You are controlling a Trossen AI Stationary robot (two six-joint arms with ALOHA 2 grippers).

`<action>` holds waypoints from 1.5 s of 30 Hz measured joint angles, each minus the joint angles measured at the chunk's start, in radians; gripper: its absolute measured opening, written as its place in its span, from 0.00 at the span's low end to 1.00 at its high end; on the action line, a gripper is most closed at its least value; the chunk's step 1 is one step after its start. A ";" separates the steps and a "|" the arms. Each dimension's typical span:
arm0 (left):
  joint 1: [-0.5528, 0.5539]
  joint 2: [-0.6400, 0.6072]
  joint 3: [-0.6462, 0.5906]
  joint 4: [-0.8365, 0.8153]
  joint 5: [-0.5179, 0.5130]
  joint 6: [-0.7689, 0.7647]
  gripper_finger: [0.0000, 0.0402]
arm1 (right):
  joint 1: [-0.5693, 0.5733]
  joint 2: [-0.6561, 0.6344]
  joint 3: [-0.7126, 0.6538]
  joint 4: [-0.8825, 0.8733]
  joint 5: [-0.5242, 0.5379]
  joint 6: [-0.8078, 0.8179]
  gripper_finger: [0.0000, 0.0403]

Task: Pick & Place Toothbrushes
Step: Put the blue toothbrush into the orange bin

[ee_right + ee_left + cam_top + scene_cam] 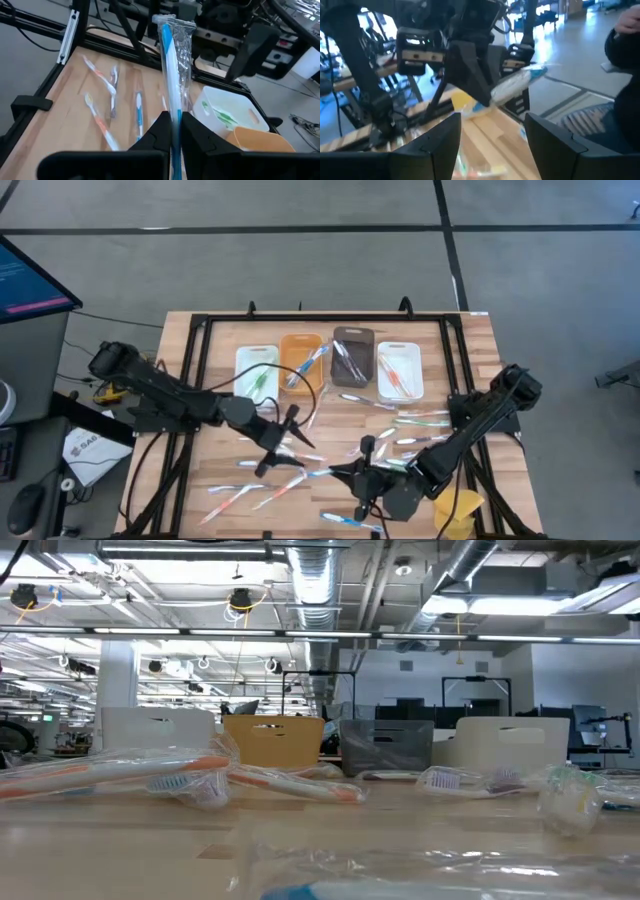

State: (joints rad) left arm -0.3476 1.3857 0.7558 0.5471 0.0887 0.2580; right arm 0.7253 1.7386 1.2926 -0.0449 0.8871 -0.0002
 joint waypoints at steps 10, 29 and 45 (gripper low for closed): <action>-0.023 0.055 0.000 0.127 0.017 0.080 0.53 | -0.031 0.000 0.000 0.001 0.001 0.000 0.03; -0.038 0.055 0.000 0.160 0.033 0.080 0.53 | -0.088 0.000 0.000 0.031 0.000 -0.067 0.03; -0.036 0.055 0.000 0.157 0.033 0.078 0.53 | -0.093 0.000 0.000 0.063 -0.080 -0.096 0.03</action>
State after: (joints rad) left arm -0.3840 1.4410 0.7555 0.7044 0.1216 0.3363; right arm 0.6327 1.7386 1.2926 0.0181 0.8069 -0.0959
